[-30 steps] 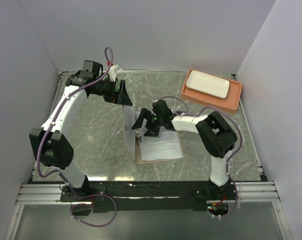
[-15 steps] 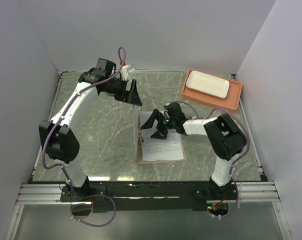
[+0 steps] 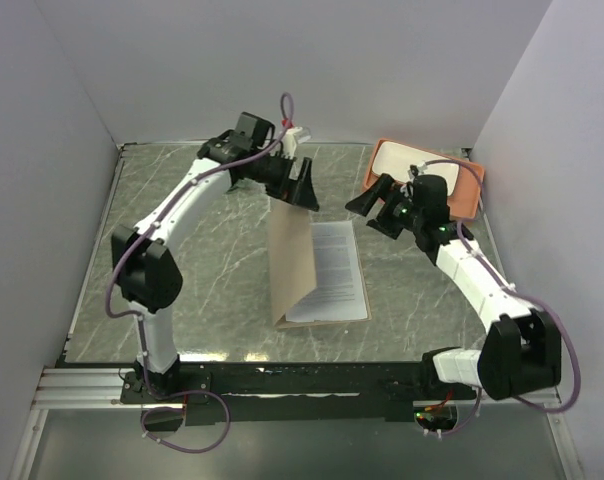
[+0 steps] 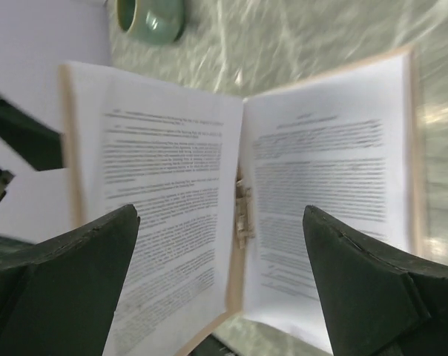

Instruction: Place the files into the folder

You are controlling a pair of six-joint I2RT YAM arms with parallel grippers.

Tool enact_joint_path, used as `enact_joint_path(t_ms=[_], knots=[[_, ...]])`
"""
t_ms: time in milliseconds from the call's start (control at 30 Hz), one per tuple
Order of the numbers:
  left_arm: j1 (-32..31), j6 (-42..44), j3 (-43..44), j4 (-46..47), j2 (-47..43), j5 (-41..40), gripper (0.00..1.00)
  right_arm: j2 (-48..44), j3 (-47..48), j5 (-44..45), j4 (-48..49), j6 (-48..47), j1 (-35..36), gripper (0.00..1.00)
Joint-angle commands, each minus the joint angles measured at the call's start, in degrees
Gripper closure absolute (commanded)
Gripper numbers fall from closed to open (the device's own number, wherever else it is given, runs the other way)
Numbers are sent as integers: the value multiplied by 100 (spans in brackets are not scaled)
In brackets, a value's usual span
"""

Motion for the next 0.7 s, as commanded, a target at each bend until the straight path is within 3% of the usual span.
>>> enact_joint_path(t_ms=[0, 300, 600, 667], knots=[[-312, -299, 660, 237, 480, 194, 4, -309, 150, 874, -1277, -781, -120, 1], [-444, 43, 1065, -79, 332, -288, 4, -327, -316, 1216, -1285, -974, -129, 1], [-269, 439, 64, -53, -723, -948, 4, -494, 123, 1629, -1637, -1335, -33, 1], [-49, 439, -488, 157, -942, -1001, 4, -397, 141, 1664, -1708, -1396, 55, 1]])
